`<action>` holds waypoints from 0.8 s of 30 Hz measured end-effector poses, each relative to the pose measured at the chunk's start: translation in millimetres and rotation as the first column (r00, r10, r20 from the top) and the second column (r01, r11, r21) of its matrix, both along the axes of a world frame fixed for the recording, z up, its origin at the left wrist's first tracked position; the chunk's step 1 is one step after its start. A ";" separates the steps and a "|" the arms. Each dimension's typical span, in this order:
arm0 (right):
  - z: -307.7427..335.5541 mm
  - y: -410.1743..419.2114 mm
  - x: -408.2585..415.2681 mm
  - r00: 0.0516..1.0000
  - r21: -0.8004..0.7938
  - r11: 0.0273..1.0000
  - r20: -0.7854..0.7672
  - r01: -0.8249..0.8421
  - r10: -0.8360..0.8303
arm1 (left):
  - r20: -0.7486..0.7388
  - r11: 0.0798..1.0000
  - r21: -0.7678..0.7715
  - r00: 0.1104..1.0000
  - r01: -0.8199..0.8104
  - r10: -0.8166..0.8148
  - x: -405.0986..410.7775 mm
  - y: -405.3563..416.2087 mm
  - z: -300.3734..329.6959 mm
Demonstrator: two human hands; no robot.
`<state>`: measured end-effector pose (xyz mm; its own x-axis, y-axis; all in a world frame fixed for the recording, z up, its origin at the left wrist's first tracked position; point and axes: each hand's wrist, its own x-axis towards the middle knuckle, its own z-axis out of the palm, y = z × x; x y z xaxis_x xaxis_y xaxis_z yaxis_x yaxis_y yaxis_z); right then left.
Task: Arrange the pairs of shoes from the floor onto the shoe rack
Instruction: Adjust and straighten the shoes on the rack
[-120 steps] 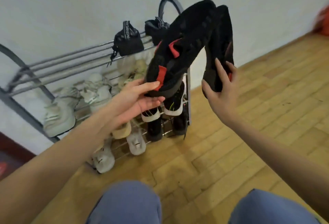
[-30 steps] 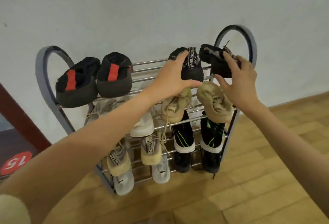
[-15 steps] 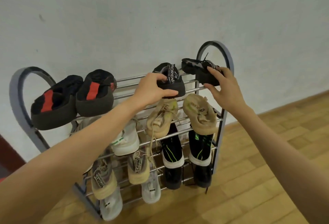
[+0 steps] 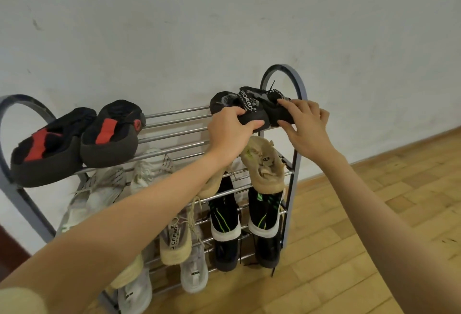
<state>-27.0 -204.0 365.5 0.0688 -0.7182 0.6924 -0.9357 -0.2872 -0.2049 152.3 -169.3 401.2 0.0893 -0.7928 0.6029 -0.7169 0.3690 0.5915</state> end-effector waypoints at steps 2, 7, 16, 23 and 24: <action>-6.8 1.6 0.3 0.999 -0.001 1.000 0.033 0.000 0.000 | 0.045 1.000 -0.009 0.999 0.011 -0.011 -5.5 3.3 -4.4; -18.0 7.2 15.4 0.989 -0.028 1.000 0.143 -0.015 0.019 | 0.154 0.999 0.008 0.987 0.047 -0.048 5.6 -0.7 -1.6; -90.2 58.1 43.7 0.957 0.007 0.997 0.279 -0.080 0.075 | -0.074 0.986 -0.105 0.988 0.127 -0.135 71.9 32.7 -26.7; -123.6 62.5 54.8 0.984 0.227 0.973 0.158 0.041 -0.078 | 0.300 0.987 -0.062 0.946 0.145 -0.120 108.1 62.1 -88.0; -126.0 59.8 55.1 0.985 0.273 0.960 0.142 0.057 -0.099 | 0.336 0.994 0.035 0.936 0.100 -0.106 113.3 57.4 -96.4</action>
<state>28.1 -144.3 239.5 -0.0866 -0.8773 0.4721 -0.9045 -0.1294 -0.4063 265.5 -112.0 304.8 -0.1997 -0.7972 0.5698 -0.8337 0.4438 0.3287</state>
